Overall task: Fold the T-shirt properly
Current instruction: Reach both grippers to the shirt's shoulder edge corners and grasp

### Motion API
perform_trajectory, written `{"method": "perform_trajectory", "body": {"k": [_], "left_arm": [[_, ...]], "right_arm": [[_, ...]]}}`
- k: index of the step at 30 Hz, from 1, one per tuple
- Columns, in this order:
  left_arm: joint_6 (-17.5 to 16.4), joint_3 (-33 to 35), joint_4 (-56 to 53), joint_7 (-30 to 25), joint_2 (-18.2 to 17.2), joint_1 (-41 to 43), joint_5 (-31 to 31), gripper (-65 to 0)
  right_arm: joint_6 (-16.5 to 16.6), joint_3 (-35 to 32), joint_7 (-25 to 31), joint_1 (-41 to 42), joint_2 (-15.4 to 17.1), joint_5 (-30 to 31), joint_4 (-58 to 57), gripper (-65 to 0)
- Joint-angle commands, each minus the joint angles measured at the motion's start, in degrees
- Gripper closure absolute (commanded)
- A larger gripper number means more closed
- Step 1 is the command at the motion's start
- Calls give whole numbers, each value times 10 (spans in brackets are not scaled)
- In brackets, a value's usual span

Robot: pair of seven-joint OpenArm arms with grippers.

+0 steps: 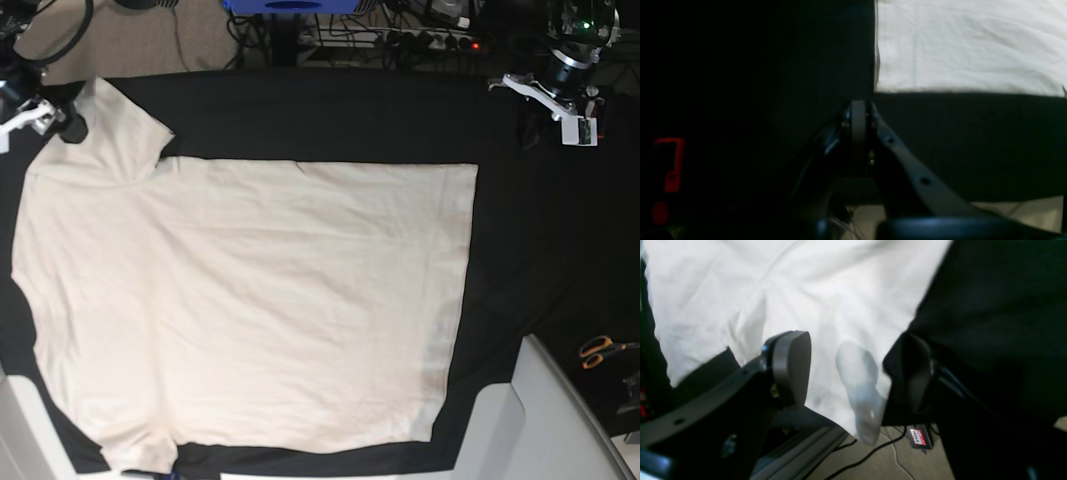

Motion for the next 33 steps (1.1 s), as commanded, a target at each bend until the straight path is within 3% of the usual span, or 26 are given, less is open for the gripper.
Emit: {"method": "perform_trajectory", "body": {"k": [1, 7, 11, 14, 18, 20, 33], "left_arm": [[1, -4, 0, -12, -5, 6, -3, -3], [1, -4, -11, -12, 16, -7, -4, -5], [0, -4, -15, 29, 26, -23, -9, -13], [-1, -5, -30, 75, 23, -44, -94, -39], [-1, -12, -61, 80, 15, -61, -200, -222], [-1, -15, -77, 81, 15, -73, -225, -281], [-1, 16, -201, 83, 48, -174, -248, -293]], "right_arm": [[2, -9, -7, -5, 6, -4, 6, -392], [2, -27, -7, -6, -10, -4, 7, -380], [2, -28, -8, -6, -10, -4, 2, -206], [2, -28, -8, -6, -10, -7, 2, -51], [2, -28, -8, -6, -8, -8, 2, -36], [2, -29, -8, -7, -7, -8, 2, -36], [2, -30, -8, -7, -5, -8, 2, -36]]}}
